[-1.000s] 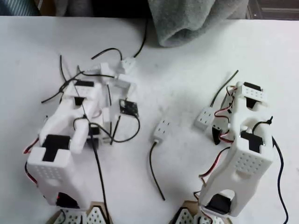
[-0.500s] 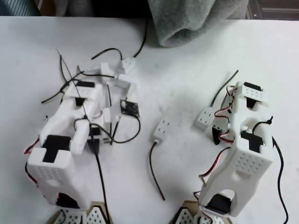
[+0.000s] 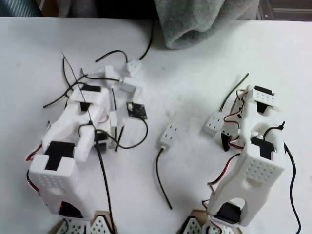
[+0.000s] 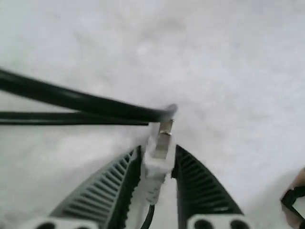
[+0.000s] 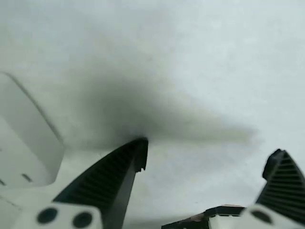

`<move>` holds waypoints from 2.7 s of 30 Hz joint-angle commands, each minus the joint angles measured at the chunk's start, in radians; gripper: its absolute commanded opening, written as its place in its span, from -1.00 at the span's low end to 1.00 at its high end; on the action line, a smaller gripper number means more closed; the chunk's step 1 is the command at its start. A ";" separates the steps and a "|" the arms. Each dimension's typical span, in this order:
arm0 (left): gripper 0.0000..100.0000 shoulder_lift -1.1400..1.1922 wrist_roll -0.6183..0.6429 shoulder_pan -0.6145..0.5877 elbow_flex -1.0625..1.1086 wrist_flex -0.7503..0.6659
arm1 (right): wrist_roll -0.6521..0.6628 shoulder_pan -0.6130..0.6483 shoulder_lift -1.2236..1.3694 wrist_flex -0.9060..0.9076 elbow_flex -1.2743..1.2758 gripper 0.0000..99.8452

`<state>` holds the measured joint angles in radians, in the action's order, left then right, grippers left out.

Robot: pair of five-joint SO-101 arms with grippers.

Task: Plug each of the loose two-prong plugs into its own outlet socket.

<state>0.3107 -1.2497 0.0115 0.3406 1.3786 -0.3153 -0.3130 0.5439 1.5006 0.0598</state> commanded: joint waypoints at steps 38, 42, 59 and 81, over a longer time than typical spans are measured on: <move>-0.95 -1.032 0.721 0.280 -0.149 0.087 | 0.005 0.010 0.015 -0.036 -0.008 -0.22; -0.95 -1.184 0.856 0.341 -0.008 -0.031 | 0.006 0.010 0.015 -0.036 -0.008 -0.22; -0.95 -1.974 1.140 0.463 0.976 -0.829 | 0.009 0.051 0.015 -0.036 -0.008 -0.22; -0.95 -2.132 1.142 0.469 1.339 -1.227 | 0.308 0.214 -0.289 0.120 -0.255 -0.21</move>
<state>-1.8113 -0.1174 0.4672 1.6939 0.1880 -0.0299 -0.1550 0.4012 1.5344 -0.0844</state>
